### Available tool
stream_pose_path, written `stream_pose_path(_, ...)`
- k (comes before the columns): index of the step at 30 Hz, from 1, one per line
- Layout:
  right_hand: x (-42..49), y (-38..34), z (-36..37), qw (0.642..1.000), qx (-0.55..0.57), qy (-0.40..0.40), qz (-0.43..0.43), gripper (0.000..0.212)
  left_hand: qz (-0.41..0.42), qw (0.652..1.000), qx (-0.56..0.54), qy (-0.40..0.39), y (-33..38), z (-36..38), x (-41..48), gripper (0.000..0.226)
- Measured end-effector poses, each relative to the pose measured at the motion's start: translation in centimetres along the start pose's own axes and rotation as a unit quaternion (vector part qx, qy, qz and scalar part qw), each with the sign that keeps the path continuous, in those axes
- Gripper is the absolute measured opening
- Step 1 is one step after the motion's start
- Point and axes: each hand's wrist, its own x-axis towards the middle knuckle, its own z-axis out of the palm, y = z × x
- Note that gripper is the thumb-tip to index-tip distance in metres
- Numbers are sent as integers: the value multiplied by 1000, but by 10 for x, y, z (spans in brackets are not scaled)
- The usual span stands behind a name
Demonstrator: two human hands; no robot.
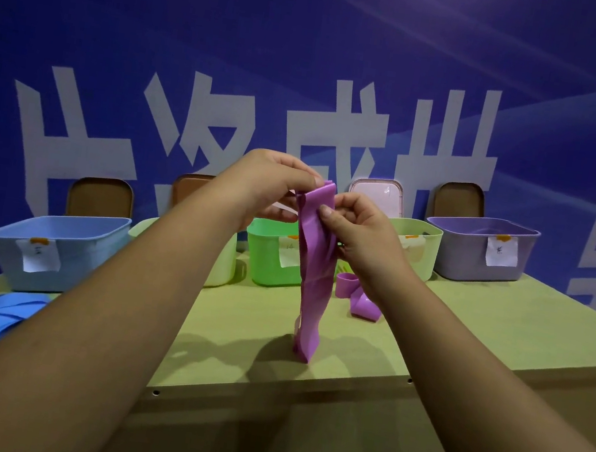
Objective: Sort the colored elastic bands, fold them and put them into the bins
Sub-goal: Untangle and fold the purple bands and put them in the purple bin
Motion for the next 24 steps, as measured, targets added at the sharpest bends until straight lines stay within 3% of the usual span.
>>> stream_pose_path(15,1,2,-2,1000,-3,16,5,15,-8,997,-73,-6,-7,15,-3,15)
stream_pose_path(24,2,5,-6,1000,8,21,21,13,25,998,-53,-36,-11,16,-5,20)
